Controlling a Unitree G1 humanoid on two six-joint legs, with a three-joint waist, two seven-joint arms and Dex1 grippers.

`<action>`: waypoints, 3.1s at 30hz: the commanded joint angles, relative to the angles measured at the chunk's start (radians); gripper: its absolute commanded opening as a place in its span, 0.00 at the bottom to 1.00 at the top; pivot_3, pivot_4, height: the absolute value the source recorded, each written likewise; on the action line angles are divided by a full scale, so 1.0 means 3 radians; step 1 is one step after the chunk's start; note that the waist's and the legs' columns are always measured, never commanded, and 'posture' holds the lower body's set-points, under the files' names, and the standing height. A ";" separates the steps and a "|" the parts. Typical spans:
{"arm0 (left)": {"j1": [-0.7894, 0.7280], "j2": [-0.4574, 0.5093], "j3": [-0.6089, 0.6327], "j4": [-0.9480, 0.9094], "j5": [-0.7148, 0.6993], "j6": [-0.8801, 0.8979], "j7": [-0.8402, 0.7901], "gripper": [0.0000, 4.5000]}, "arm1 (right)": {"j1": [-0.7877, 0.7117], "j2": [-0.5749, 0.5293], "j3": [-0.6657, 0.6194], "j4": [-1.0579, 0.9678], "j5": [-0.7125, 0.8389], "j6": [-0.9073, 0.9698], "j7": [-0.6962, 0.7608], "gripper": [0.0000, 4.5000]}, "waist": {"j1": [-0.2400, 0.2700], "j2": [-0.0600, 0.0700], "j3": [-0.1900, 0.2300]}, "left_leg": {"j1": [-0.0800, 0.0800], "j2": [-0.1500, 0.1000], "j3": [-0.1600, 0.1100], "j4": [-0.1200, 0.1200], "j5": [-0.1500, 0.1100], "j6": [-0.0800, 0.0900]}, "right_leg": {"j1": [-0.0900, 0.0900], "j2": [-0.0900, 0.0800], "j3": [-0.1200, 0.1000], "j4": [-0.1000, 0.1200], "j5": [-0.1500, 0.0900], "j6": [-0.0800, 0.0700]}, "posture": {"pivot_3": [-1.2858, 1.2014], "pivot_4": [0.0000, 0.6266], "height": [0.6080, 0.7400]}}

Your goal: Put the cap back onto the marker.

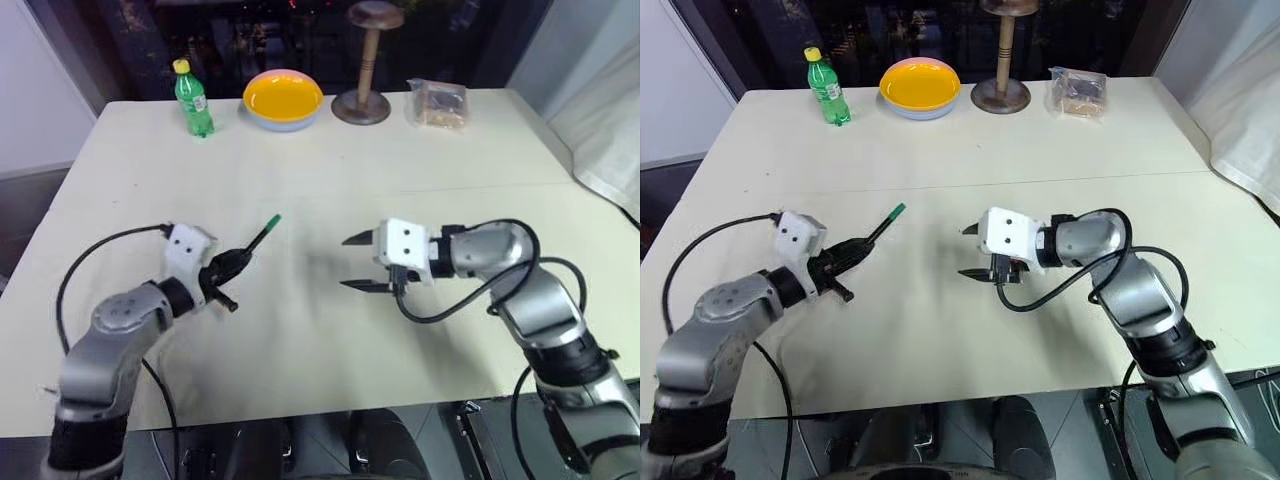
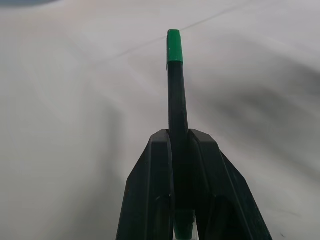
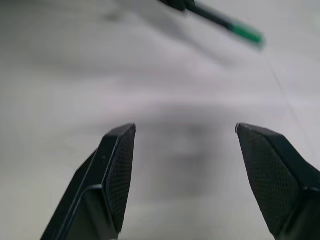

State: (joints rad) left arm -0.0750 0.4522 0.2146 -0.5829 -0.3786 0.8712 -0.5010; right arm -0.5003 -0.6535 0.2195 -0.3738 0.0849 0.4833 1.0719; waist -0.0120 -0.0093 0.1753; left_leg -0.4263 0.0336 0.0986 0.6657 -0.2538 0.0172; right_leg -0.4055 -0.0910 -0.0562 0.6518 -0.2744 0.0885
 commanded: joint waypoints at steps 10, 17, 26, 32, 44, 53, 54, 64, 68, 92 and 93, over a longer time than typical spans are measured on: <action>0.0467 -0.0408 0.0392 -0.0975 -0.0008 0.1184 0.1012 0.00 | 0.0220 -0.0006 -0.0075 -0.0401 0.0141 0.0249 -0.0379 0.73 | 0.0007 -0.0004 -0.0002 | 0.0001 -0.0002 -0.0007 0.0000 0.0002 -0.0004 | 0.0003 0.0001 0.0000 0.0000 -0.0001 -0.0003 | 0.52 0.24 1.00; 0.0587 -0.0589 0.0310 -0.0966 0.0003 0.1136 0.1162 0.00 | 0.0085 -0.0113 -0.0173 -0.0407 0.0328 0.0313 -0.0300 0.73 | 0.0005 -0.0004 -0.0002 | 0.0001 -0.0004 -0.0008 0.0000 0.0001 -0.0004 | 0.0002 -0.0006 0.0000 -0.0002 -0.0007 -0.0015 | 0.52 0.24 1.00; 0.0644 -0.0587 0.0265 -0.0759 0.0078 0.0901 0.1213 0.00 | -0.0142 -0.0317 -0.0360 -0.0390 0.0702 0.0441 -0.0129 0.73 | 0.0002 -0.0004 -0.0002 | -0.0001 -0.0005 -0.0011 -0.0001 -0.0001 -0.0003 | 0.0002 -0.0012 0.0000 -0.0007 -0.0007 -0.0020 | 0.52 0.24 1.00; 0.0693 -0.0610 0.0237 -0.0731 0.0110 0.0802 0.1245 0.00 | -0.0127 -0.0419 -0.0359 -0.0409 0.0847 0.0477 -0.0078 0.73 | 0.0000 -0.0004 -0.0002 | -0.0001 -0.0005 -0.0010 -0.0002 -0.0002 -0.0003 | 0.0000 -0.0015 0.0000 -0.0008 -0.0008 -0.0022 | 0.52 0.24 1.00; 0.0725 -0.0625 0.0200 -0.0674 0.0116 0.0705 0.1277 0.00 | -0.0167 -0.0531 -0.0393 -0.0465 0.1049 0.0535 -0.0069 0.73 | 0.0001 -0.0004 -0.0002 | -0.0002 -0.0005 -0.0011 -0.0005 -0.0003 -0.0005 | -0.0001 -0.0019 0.0001 -0.0013 -0.0008 -0.0025 | 0.52 0.24 1.00; 0.0686 -0.0629 0.0155 -0.0649 0.0117 0.0707 0.1279 0.00 | -0.0201 -0.0560 -0.0492 -0.0534 0.1246 0.0630 -0.0097 0.73 | 0.0002 -0.0004 -0.0002 | -0.0003 -0.0005 -0.0011 -0.0007 -0.0007 -0.0010 | -0.0002 -0.0020 0.0001 -0.0015 -0.0008 -0.0026 | 0.52 0.24 1.00; 0.0685 -0.0633 0.0150 -0.0650 0.0117 0.0708 0.1282 0.00 | -0.0206 -0.0563 -0.0506 -0.0539 0.1262 0.0642 -0.0104 0.73 | 0.0002 -0.0004 -0.0002 | -0.0003 -0.0005 -0.0011 -0.0007 -0.0007 -0.0010 | -0.0003 -0.0020 0.0001 -0.0016 -0.0008 -0.0026 | 0.52 0.24 1.00; 0.0713 -0.0647 0.0105 -0.0662 0.0099 0.0684 0.1260 0.30 | -0.0217 -0.0614 -0.0540 -0.0586 0.1342 0.0686 -0.0126 0.75 | 0.0002 -0.0004 -0.0002 | -0.0005 -0.0005 -0.0011 -0.0008 -0.0008 -0.0012 | -0.0004 -0.0021 0.0001 -0.0017 -0.0008 -0.0026 | 0.52 0.24 1.00; 0.0719 -0.0645 0.0120 -0.0702 0.0102 0.0650 0.1258 0.75 | -0.0207 -0.0640 -0.0534 -0.0580 0.1351 0.0667 -0.0129 0.75 | -0.0002 -0.0004 -0.0002 | -0.0006 -0.0005 -0.0011 -0.0010 -0.0008 -0.0012 | -0.0006 -0.0021 0.0001 -0.0019 -0.0008 -0.0026 | 0.52 0.24 1.00; 0.1276 -0.0319 0.0488 -0.1548 -0.0610 0.0235 0.1429 0.98 | -0.0372 -0.0738 -0.0391 -0.0090 0.1219 0.0294 0.0230 0.75 | -0.0008 -0.0001 0.0000 | -0.0009 -0.0005 -0.0011 -0.0017 -0.0011 -0.0009 | -0.0012 -0.0021 0.0000 -0.0041 -0.0007 -0.0029 | 0.52 0.24 1.00; 0.1287 -0.0295 0.0475 -0.1548 -0.0656 0.0212 0.1479 0.98 | -0.0385 -0.0733 -0.0385 -0.0066 0.1207 0.0275 0.0237 0.75 | -0.0008 -0.0001 0.0000 | -0.0009 -0.0005 -0.0010 -0.0018 -0.0011 -0.0009 | -0.0011 -0.0021 0.0000 -0.0043 -0.0006 -0.0030 | 0.52 0.24 1.00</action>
